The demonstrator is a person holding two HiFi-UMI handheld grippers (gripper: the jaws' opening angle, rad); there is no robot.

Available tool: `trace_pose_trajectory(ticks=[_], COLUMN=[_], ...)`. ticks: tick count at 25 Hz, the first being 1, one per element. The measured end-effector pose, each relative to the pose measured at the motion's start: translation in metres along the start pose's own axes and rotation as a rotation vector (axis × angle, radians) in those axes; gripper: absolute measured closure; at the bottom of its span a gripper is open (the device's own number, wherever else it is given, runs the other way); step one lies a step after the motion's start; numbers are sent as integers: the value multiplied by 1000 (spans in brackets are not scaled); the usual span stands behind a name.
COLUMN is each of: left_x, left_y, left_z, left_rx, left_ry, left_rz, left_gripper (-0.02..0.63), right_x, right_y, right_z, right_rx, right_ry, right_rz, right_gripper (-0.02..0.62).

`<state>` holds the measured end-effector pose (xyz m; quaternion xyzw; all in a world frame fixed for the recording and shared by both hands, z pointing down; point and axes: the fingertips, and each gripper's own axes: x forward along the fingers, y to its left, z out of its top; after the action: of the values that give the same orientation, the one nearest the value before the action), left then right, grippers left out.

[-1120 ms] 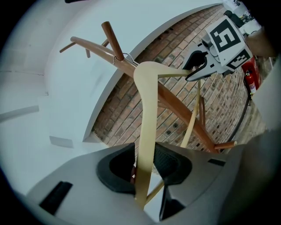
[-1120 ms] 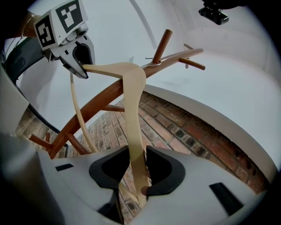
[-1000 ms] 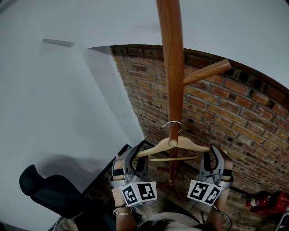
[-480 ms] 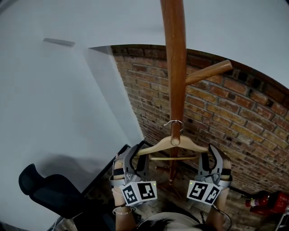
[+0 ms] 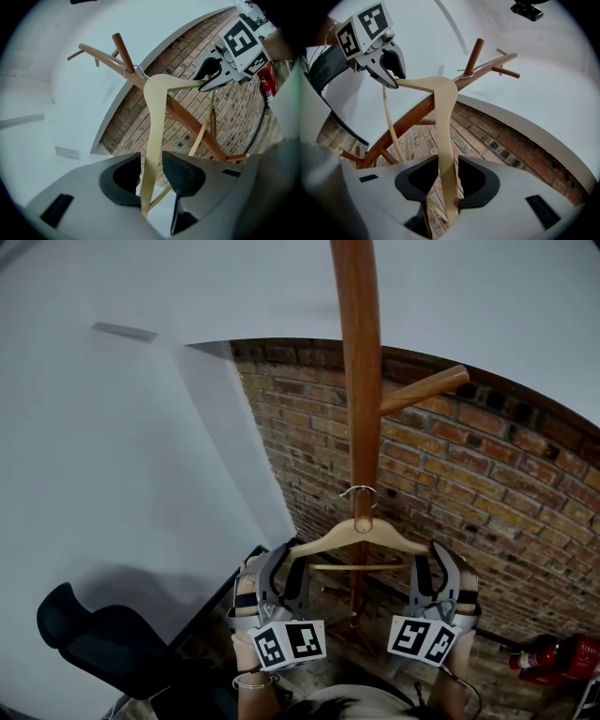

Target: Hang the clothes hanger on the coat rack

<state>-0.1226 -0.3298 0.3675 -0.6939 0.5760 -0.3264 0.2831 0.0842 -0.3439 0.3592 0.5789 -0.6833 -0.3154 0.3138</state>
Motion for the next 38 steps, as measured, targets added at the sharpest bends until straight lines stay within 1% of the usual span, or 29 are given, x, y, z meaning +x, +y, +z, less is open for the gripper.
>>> trace_pose_trajectory(ticks=[11, 18, 26, 30, 38], left_x=[-18, -30, -44, -53, -72], left_y=[-2, 0, -6, -10, -16], left_z=[5, 6, 6, 5, -5], left_rx=[-6, -19, -39, -42, -42], left_ry=[-28, -39, -57, -58, -50], left_rz=[-12, 3, -5, -7, -19], left_gripper=[471, 471, 472, 499, 521], right_x=[-14, -25, -42, -51, -69], right_y=[0, 3, 4, 7, 19], right_z=[1, -1, -2, -2, 3], right_rx=[0, 4, 10, 7, 6], right_ry=[11, 13, 12, 11, 17], right_rz=[1, 1, -20, -27, -24], right_gripper=[455, 454, 457, 474, 497])
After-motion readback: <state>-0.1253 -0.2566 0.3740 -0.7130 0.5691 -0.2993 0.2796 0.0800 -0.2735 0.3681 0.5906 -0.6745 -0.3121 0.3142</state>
